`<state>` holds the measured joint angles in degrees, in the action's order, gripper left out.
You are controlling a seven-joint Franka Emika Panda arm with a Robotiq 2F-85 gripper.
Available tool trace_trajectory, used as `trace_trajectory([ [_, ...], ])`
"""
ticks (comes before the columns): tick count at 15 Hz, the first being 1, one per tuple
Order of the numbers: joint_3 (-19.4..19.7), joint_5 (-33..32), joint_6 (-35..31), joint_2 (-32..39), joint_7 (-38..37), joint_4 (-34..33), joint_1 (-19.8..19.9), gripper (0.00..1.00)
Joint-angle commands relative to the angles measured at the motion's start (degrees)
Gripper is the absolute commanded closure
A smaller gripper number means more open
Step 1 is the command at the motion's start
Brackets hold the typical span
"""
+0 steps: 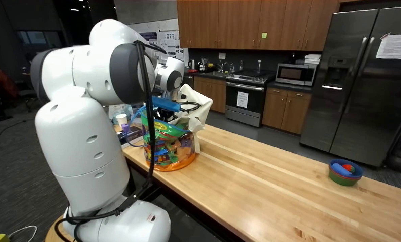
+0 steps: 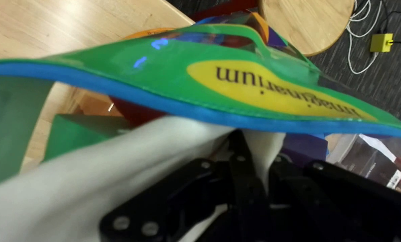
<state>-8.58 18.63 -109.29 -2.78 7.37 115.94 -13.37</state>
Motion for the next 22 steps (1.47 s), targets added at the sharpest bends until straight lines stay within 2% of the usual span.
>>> trace_trajectory([
  [1,0.43,-1.75,-2.16,-4.08,0.89,4.55,2.23,0.99],
  [6,1.56,-7.59,-2.55,-9.89,-1.18,5.99,4.69,0.99],
  [15,2.19,-19.39,-1.94,-17.82,-7.44,1.22,8.24,0.99],
  [22,4.54,-24.72,-3.18,-21.41,-14.13,4.69,13.22,0.99],
])
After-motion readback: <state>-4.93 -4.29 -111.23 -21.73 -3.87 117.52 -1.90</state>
